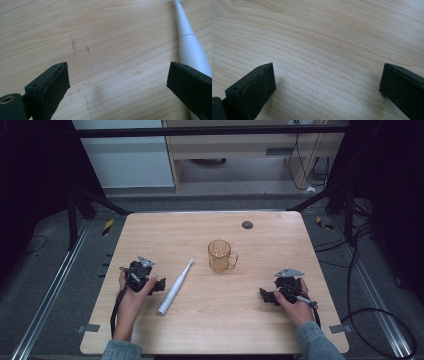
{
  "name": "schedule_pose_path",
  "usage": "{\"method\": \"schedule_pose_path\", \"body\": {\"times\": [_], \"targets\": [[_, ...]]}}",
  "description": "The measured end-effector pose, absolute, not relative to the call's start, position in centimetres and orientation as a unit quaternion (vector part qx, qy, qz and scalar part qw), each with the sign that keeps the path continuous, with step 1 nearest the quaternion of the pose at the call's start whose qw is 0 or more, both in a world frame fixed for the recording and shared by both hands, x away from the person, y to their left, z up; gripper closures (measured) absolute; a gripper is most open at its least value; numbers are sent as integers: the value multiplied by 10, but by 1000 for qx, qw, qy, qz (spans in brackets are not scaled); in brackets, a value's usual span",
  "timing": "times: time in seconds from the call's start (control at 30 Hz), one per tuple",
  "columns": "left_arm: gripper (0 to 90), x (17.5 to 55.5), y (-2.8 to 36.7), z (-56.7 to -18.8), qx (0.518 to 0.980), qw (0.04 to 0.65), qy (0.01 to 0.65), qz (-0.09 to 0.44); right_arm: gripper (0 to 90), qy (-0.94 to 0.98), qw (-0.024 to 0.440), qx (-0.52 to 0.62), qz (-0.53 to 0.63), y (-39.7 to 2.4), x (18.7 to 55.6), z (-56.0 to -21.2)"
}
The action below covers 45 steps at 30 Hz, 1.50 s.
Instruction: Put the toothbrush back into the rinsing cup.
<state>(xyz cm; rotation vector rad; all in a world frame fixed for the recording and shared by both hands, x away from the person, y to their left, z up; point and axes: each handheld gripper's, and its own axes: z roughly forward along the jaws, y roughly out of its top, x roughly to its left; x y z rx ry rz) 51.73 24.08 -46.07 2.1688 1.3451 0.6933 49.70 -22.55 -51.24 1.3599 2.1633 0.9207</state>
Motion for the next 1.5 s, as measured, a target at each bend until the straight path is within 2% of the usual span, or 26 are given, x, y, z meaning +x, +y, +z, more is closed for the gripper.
{"method": "schedule_pose_path", "body": {"times": [0.4, 0.53, 0.97, 1.13, 1.5], "targets": [[43, 510, 207, -450, 817, 257, 458, 239, 3, 778, 211, 490, 331, -225, 497, -512], [108, 508, 192, -450, 831, 240, 443, 235, 3, 780, 213, 487, 330, -226, 497, -513], [100, 509, 178, -448, 850, 215, 436, 202, 4, 777, 213, 491, 331, -225, 497, -513], [125, 516, 170, -444, 856, 211, 430, 193, 4, 777, 213, 491, 330, -225, 497, -513], [341, 532, 171, -457, 859, 192, 447, 158, 4, 777, 213, 492, 330, -225, 498, -513]]}}
